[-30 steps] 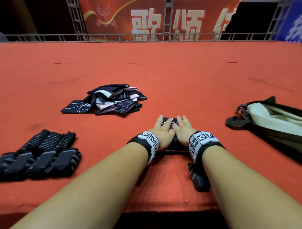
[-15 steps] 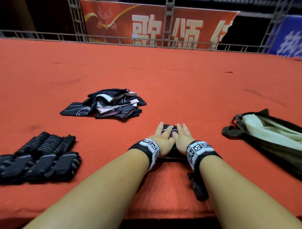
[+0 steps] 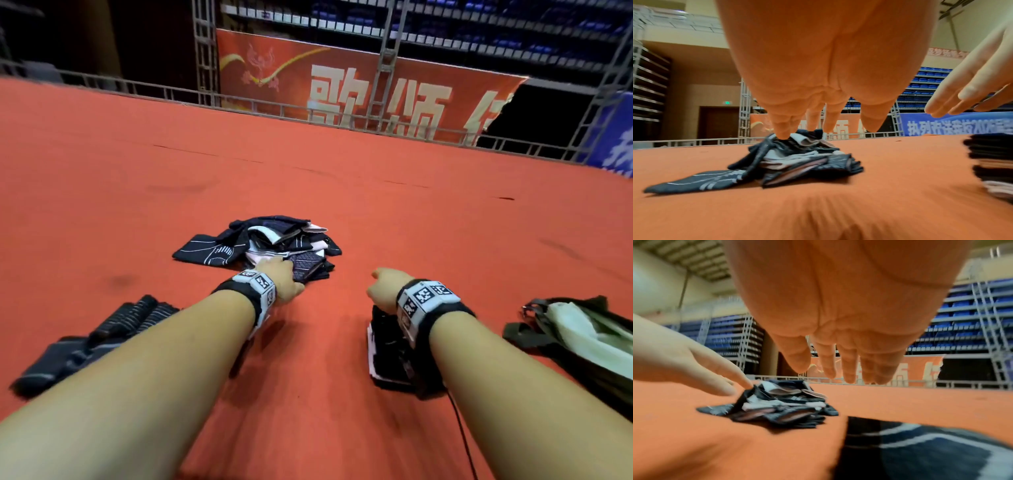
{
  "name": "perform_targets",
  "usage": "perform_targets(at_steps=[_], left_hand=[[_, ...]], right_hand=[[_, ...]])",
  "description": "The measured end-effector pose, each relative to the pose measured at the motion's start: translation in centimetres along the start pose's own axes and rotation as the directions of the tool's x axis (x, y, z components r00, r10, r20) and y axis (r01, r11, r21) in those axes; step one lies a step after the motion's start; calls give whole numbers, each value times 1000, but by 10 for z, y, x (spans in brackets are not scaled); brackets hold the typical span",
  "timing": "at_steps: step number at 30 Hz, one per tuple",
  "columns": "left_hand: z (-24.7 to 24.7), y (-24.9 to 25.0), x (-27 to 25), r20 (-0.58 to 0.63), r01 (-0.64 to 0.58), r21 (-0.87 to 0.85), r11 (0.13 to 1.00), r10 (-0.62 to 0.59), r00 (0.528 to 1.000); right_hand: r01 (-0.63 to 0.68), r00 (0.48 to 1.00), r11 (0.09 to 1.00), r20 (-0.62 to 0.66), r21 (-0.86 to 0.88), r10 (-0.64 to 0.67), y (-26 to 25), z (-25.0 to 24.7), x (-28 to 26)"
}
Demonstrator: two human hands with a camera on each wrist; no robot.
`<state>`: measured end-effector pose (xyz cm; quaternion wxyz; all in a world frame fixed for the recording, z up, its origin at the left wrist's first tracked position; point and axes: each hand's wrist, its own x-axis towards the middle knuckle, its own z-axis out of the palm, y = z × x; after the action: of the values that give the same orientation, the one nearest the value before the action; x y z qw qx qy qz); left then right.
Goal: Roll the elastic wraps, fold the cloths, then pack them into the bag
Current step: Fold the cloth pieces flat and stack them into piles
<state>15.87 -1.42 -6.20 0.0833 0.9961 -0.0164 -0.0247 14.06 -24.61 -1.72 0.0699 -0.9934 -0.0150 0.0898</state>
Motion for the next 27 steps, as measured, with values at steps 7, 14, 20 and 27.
perform_targets(at_steps=[7,14,20,27], left_hand=[[-11,-64,30,-8,77,62,995,-77,997],[37,-71,58,199,-16,100,995,-4,980],[45,-72,73,272,15,91,996,-39,961],[35,-68,58,216,13,22,1000,-18,976]], right_hand=[[148,986,954,35,262,-163,-100,38,39],[-25,979,863,188,505,-82,-115,92,83],[-125,979,691,200,712,-29,-111,106,112],[-23,1000,474,25,880,2,-101,97,93]])
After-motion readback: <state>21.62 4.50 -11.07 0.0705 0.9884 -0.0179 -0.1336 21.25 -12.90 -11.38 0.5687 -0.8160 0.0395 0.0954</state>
